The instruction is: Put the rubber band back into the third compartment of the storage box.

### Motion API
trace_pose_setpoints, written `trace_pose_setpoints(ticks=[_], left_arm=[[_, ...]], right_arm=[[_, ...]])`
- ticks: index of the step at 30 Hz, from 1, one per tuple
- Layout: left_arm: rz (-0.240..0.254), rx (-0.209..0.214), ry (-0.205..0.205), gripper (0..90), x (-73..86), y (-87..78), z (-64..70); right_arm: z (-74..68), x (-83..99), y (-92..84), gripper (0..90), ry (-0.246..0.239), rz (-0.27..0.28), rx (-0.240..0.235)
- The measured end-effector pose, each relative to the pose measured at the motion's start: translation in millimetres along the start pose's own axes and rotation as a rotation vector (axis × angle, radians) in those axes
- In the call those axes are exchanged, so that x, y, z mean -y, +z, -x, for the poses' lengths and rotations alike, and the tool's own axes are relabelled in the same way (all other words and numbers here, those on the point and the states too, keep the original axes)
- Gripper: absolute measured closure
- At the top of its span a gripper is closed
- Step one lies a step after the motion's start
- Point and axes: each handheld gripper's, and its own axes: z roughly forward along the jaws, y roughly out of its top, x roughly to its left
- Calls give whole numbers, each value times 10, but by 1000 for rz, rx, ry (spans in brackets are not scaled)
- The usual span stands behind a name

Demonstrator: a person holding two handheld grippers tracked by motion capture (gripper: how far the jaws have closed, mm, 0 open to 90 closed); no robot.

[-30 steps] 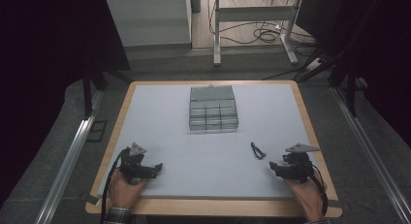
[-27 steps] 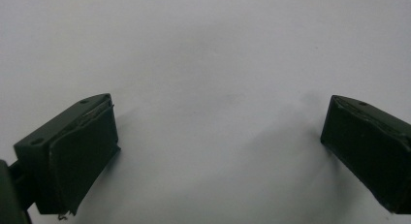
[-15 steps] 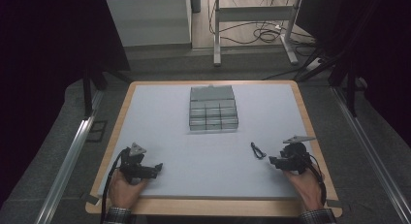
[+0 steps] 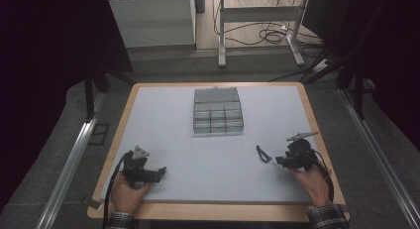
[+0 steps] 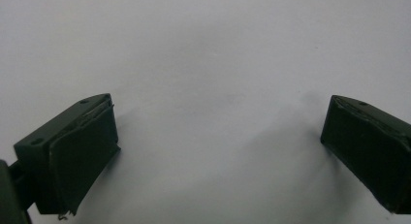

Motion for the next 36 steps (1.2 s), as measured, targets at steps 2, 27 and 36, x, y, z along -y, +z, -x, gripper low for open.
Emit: trace_pose_setpoints(ticks=[2, 27, 36], left_arm=[[-1, -1, 0, 0, 0, -1, 0], [0, 1, 0, 0, 0, 0, -1], [0, 0, 0, 0, 0, 0, -1]], right_arm=[[4, -63, 5, 524, -6, -28, -7], [-178, -550, 120, 615, -108, -210, -88], [-297, -639, 259, 488, -137, -275, -98]])
